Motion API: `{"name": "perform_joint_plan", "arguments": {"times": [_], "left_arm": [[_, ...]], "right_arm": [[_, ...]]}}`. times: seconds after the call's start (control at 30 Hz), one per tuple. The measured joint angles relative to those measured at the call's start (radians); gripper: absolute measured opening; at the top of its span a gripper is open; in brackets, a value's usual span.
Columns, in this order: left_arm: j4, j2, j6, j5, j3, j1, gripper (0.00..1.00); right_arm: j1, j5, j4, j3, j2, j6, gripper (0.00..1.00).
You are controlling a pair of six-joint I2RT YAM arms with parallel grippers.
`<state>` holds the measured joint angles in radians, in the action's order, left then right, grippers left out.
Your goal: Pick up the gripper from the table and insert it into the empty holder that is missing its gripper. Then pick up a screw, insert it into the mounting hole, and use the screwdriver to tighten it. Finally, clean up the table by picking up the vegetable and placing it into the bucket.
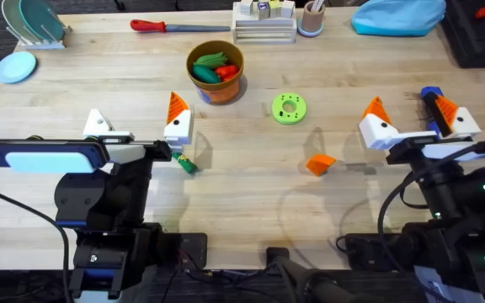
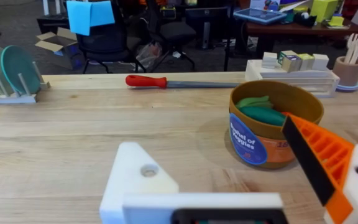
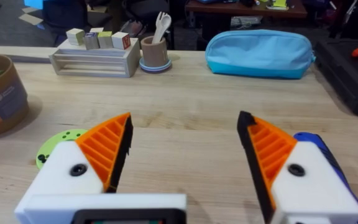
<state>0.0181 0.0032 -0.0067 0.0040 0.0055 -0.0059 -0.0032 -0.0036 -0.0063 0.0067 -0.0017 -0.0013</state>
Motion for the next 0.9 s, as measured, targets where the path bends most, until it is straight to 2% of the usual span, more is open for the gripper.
{"name": "perform_joint_plan", "arguments": {"times": [0.53,0.63,0.77,0.9], "left_arm": [[-0.002,0.0,-0.01,0.003,0.0,0.0,0.992],[0.022,0.0,-0.025,0.003,0.011,0.0,0.993],[0.179,0.018,-0.043,0.002,0.126,0.0,0.993],[0.464,0.127,-0.091,-0.005,0.37,0.0,0.993]], "right_arm": [[0.0,0.003,-0.013,0.003,0.0,0.0,0.992],[0.0,0.003,-0.066,0.028,0.0,0.0,0.992],[0.0,-0.006,-0.288,0.135,0.019,0.0,0.991],[0.0,-0.013,-0.452,0.301,0.102,0.0,0.991]]}}
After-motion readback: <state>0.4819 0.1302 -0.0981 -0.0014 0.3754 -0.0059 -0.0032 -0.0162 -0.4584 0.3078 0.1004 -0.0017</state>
